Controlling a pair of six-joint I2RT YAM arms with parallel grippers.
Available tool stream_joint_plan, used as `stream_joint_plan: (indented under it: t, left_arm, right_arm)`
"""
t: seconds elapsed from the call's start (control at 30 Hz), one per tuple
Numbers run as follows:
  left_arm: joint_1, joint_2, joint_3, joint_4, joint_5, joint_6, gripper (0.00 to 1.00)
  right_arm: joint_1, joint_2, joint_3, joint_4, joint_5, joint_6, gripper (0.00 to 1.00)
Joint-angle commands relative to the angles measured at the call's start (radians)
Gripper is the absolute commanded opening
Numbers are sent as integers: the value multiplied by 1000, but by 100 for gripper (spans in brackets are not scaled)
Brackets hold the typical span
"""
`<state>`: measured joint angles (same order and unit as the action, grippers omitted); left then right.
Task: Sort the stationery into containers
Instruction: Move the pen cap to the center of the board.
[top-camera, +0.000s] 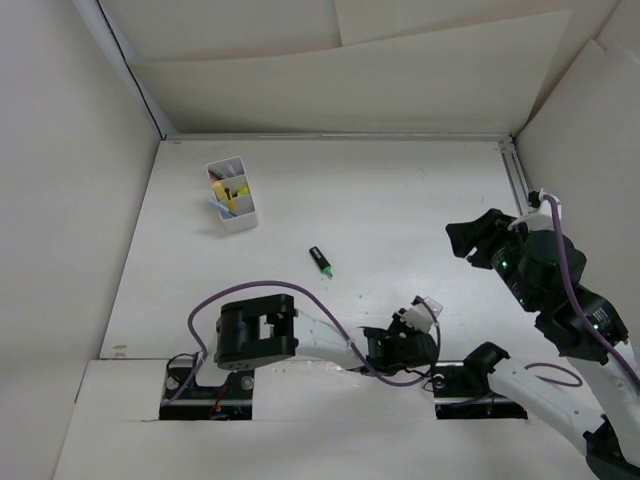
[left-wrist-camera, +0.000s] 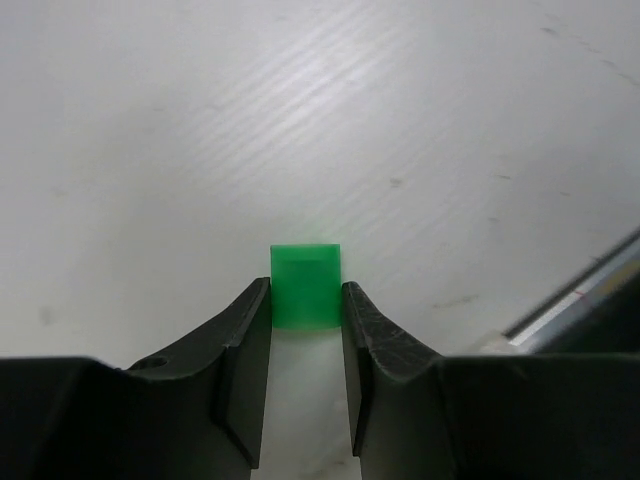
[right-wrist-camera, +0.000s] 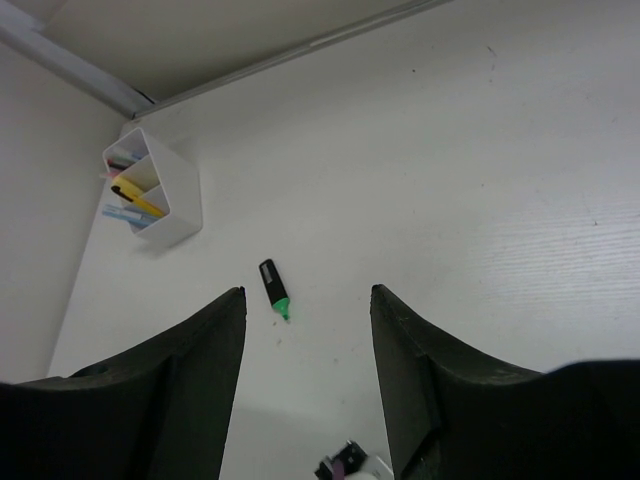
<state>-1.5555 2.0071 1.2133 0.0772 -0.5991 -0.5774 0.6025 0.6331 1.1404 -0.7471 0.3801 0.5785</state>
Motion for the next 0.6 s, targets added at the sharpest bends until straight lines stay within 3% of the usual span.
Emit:
stream_joint_plan:
  t: [0.0, 0.4, 0.57]
  left_arm:
    - [70, -96, -78, -19, -71, -4, 0]
    - [405, -120, -58, 128, 68, 149, 0]
    - [463, -65, -17, 156, 156, 218, 0]
  right_arm:
    - [-3, -10, -21, 64, -21, -16, 58]
    - [-3, -30, -91, 95, -61, -16, 58]
    - [-3, -52, -110, 95, -61, -16, 58]
